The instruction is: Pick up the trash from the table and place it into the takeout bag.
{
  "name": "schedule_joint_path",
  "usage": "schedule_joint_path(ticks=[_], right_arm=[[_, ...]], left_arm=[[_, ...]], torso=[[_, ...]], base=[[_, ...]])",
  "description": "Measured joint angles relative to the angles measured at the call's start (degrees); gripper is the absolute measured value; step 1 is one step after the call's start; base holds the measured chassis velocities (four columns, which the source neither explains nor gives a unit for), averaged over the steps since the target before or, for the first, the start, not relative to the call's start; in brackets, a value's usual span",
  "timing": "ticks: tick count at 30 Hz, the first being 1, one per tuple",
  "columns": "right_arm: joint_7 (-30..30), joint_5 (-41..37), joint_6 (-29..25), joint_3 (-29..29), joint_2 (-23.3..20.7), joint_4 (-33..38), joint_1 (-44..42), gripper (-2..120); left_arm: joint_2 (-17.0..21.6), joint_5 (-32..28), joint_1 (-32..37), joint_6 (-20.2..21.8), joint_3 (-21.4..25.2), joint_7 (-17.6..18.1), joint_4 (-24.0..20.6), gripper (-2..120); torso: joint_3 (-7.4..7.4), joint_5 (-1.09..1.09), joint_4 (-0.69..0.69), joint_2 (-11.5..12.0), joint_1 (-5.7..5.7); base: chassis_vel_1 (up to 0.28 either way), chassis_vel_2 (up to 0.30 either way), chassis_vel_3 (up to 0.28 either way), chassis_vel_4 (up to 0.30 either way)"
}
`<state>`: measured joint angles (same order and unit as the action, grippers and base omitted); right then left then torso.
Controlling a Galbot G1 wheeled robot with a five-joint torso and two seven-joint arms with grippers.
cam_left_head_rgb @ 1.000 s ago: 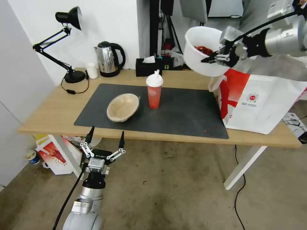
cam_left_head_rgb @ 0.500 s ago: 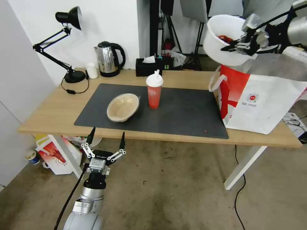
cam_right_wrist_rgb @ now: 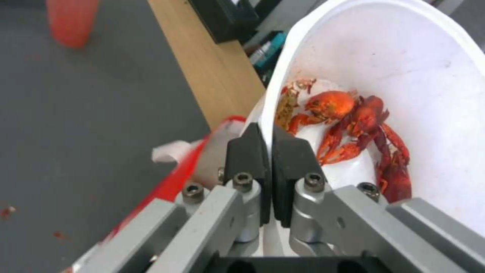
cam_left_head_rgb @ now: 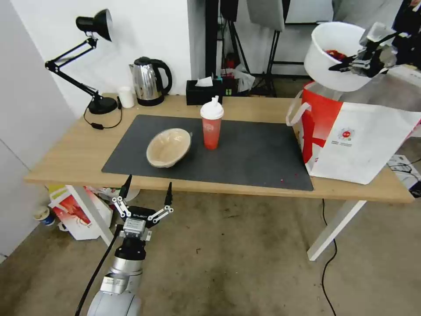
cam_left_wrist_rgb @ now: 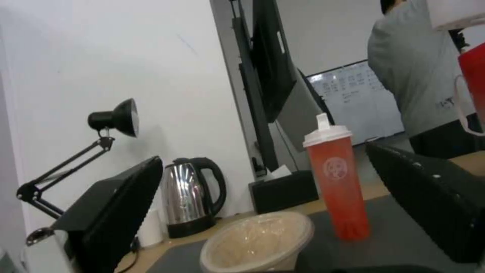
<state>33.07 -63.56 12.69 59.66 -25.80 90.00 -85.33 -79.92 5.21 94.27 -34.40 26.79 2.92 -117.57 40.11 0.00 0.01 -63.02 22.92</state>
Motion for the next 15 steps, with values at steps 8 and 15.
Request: schedule_joint_path(ticks=[8,15], right_arm=[[0.40,1.84,-0.48,-0.35,0.88,-2.16,-0.77,0],[1.47,3.67,-0.97,-0.51,1.75,-3.98,-1.27,0]], left_arm=[[-0.20,0.05,0.24,-0.06,0.14,-0.02,0.24,100],[-0.03,0.01,0.69,-0.36,0.85,-0.02,0.23,100]], torso=[[0.00,0.00,-0.01,0.00,0.00],[0.00,0.00,-0.01,0.00,0.00]], base=[[0.000,0.000,0.000,0.000],[0.000,0.000,0.000,0.000]])
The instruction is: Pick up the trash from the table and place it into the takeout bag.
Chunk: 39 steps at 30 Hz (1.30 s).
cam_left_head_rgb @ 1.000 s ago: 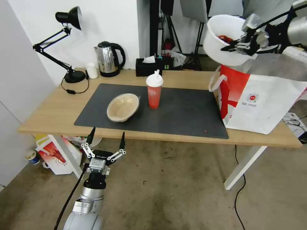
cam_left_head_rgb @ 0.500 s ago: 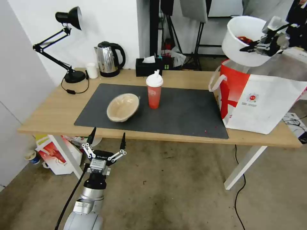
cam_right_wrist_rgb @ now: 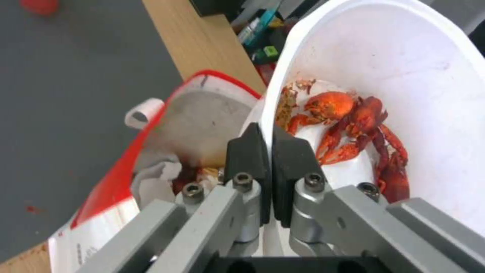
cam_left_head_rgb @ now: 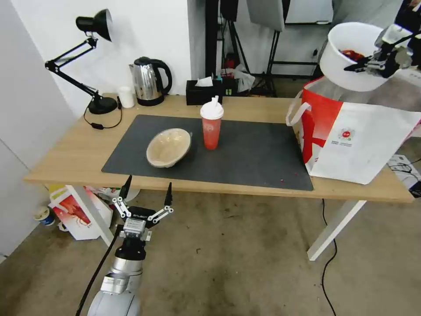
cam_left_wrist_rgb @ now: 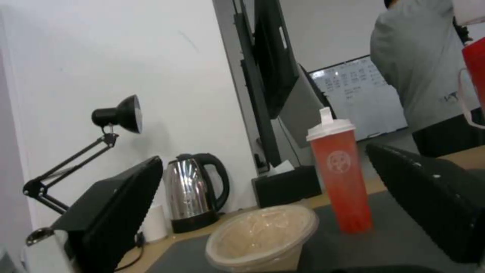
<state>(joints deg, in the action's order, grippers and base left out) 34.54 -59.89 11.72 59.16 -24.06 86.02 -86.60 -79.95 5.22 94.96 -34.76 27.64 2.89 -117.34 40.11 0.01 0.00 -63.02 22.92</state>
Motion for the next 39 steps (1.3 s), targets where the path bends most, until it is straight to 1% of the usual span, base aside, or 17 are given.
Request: schedule_joint_path(ticks=[15,22,25,26,27,29,30,31,32,33,36,37,38,39], right_arm=[[1.70,2.61,-0.68,-1.62,2.15,-2.36,0.52,0],[1.81,2.95,-0.69,-2.18,2.64,-2.03,0.75,0],[0.98,3.54,-0.68,-2.27,2.66,-1.72,0.89,0],[0.45,4.00,-0.62,-2.29,2.66,-1.60,1.00,5],[0.45,4.00,-0.62,-2.29,2.66,-1.60,1.00,5],[-0.05,4.55,-0.37,-2.29,2.53,-1.42,1.15,14],[-0.09,4.59,-0.31,-2.30,2.48,-1.39,1.15,16],[-0.21,4.66,-0.23,-2.29,2.38,-1.33,1.15,23],[-0.21,4.66,-0.23,-2.29,2.38,-1.33,1.15,23],[-0.27,4.69,-0.20,-2.30,2.29,-1.29,1.15,26],[-0.40,4.82,-0.07,-2.30,2.15,-1.25,1.06,41],[-0.40,4.82,-0.07,-2.30,2.15,-1.25,1.06,41],[-0.41,4.85,-0.05,-2.30,2.15,-1.24,1.05,44],[-0.41,4.92,0.00,-2.30,2.11,-1.22,1.03,51]], left_arm=[[-0.24,0.07,-0.29,0.00,-0.24,-0.05,0.14,100],[-0.20,0.09,-0.42,0.00,-0.26,-0.07,0.31,100],[-0.19,0.09,-0.51,0.00,-0.27,-0.08,0.46,100],[-0.18,0.09,-0.54,0.00,-0.26,-0.08,0.50,100],[-0.18,0.09,-0.54,0.00,-0.26,-0.08,0.50,100],[-0.11,0.09,-0.64,0.00,-0.21,-0.08,0.55,100],[-0.09,0.09,-0.66,0.00,-0.20,-0.08,0.55,100],[-0.03,0.09,-0.73,0.00,-0.14,-0.08,0.56,100],[-0.03,0.09,-0.73,0.00,-0.14,-0.08,0.56,100],[0.00,0.09,-0.78,0.00,-0.10,-0.08,0.56,100],[0.05,0.02,-0.90,0.00,0.01,-0.08,0.68,100],[0.05,0.02,-0.90,0.00,0.01,-0.08,0.68,100],[0.05,0.01,-0.91,0.00,0.02,-0.08,0.70,100],[0.05,-0.01,-0.94,0.00,0.02,-0.08,0.73,100]], torso=[[0.00,0.00,0.00,0.00,0.00],[0.00,0.00,0.01,0.00,0.00],[0.00,-0.01,0.00,0.00,0.00],[0.00,-0.01,0.00,0.00,0.00],[0.00,-0.01,0.00,0.00,0.00],[0.00,-0.01,0.01,0.00,0.00],[0.00,-0.01,0.01,0.00,0.00],[0.00,-0.01,0.00,0.00,0.00],[0.00,-0.01,0.00,0.00,0.00],[0.00,-0.01,0.00,0.00,0.00],[0.00,-0.01,0.00,0.00,0.00],[0.00,-0.01,0.00,0.00,0.00],[0.00,-0.01,0.00,0.00,0.00],[0.00,-0.01,0.00,0.00,0.00]], base=[[0.000,0.000,0.000,0.000],[0.000,0.000,0.000,0.000],[0.000,0.000,0.000,0.000],[0.000,0.000,0.000,0.000],[0.000,0.000,0.000,0.000],[0.000,0.000,0.000,0.000],[0.000,0.000,0.000,0.000],[0.000,0.000,0.000,0.000],[0.000,0.000,0.000,0.000],[0.000,0.000,0.000,0.000],[0.000,0.000,0.000,0.000],[0.000,0.000,0.000,0.000],[0.000,0.000,0.000,0.000],[0.000,0.000,0.000,0.000]])
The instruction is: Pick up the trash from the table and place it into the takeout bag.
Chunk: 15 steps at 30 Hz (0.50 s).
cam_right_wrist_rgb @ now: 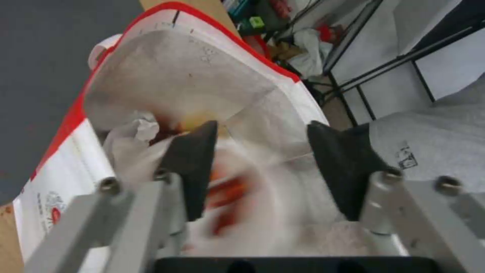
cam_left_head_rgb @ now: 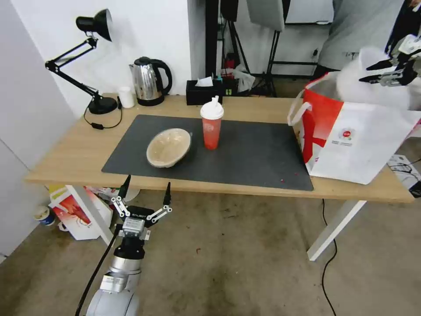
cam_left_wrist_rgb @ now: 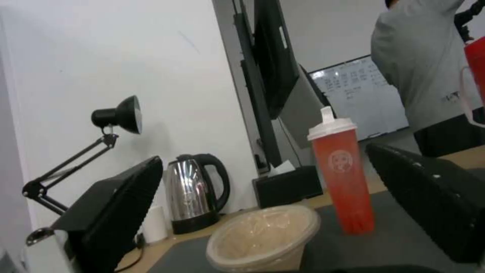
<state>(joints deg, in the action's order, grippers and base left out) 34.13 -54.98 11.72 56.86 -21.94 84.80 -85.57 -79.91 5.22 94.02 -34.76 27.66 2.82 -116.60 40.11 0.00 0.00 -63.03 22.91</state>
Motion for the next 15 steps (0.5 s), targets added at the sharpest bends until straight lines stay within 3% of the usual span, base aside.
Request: schedule_joint_path(ticks=[2,4,6,9,12,13,15], right_arm=[[0.01,0.02,0.03,0.00,-0.08,0.02,-0.01,61],[0.01,0.02,0.03,0.00,-0.11,0.03,-0.02,62],[0.03,0.02,0.07,0.00,-0.26,0.19,-0.05,75],[0.03,0.02,0.08,0.00,-0.30,0.26,-0.06,78],[0.04,0.02,0.08,0.00,-0.34,0.31,-0.07,86],[0.03,0.02,0.10,0.00,-0.38,0.34,-0.09,96],[0.04,0.02,0.11,0.00,-0.40,0.36,-0.11,99]], left_arm=[[-0.03,-0.03,-0.09,0.00,-0.01,0.00,0.03,100],[-0.04,-0.03,-0.12,0.00,-0.01,0.00,0.04,100],[-0.05,-0.04,-0.21,0.00,-0.02,0.00,0.06,100],[-0.06,-0.05,-0.22,0.00,-0.02,0.00,0.06,100],[-0.06,-0.06,-0.22,0.00,-0.01,0.00,0.06,100],[-0.07,-0.09,-0.21,0.00,0.04,0.01,0.06,100],[-0.07,-0.10,-0.19,0.00,0.10,0.01,0.06,100]], torso=[[0.00,0.00,0.00,0.00,0.00],[0.00,0.00,0.00,0.00,0.00],[0.00,0.00,0.00,0.00,0.00],[0.00,0.00,0.00,0.00,0.00],[0.00,0.00,0.00,0.00,0.01],[0.00,0.00,0.00,0.00,0.01],[0.00,0.00,0.00,0.00,0.00]], base=[[0.000,0.000,0.000,0.000],[0.000,0.000,0.000,0.000],[0.000,0.000,0.000,0.000],[0.000,0.000,0.000,0.000],[0.000,0.000,0.000,0.000],[0.000,0.000,0.000,0.000],[0.000,0.000,0.000,0.000]])
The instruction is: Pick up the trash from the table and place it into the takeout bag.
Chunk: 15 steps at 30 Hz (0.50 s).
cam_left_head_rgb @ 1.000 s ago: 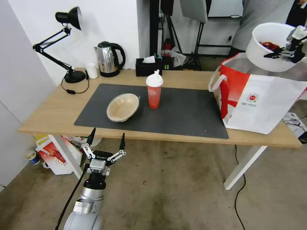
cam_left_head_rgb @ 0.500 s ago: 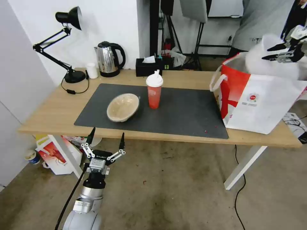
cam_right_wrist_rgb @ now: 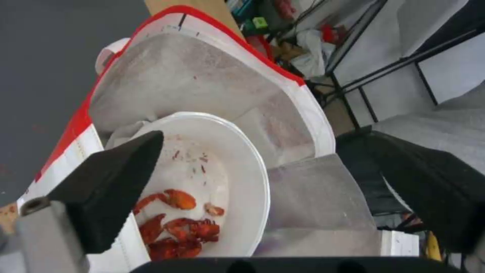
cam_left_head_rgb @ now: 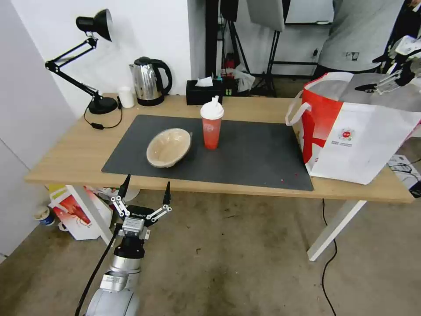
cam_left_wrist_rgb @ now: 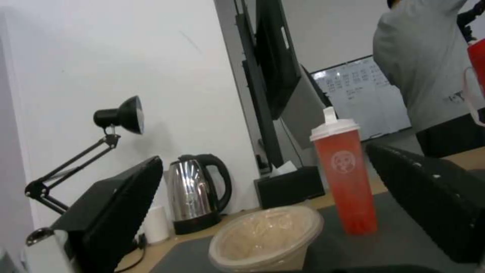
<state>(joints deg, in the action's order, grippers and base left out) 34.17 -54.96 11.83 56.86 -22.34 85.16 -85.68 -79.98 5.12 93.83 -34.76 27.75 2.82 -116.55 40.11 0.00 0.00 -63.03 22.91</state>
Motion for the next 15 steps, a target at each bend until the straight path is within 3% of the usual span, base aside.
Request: schedule_joint_path(ticks=[9,15], right_arm=[[-0.19,-0.86,0.05,0.29,-0.33,0.62,-0.01,100],[-6.93,-10.72,2.34,2.27,-0.12,9.83,0.44,100]], left_arm=[[0.01,-0.07,0.03,0.00,0.09,0.00,-0.04,100],[-0.42,0.00,-0.23,0.00,-0.27,-0.04,0.19,100]], torso=[[0.00,0.01,0.01,0.00,0.00],[0.00,-0.01,0.00,0.00,0.00]], base=[[0.000,0.000,0.000,0.000],[0.000,0.000,0.000,0.000]])
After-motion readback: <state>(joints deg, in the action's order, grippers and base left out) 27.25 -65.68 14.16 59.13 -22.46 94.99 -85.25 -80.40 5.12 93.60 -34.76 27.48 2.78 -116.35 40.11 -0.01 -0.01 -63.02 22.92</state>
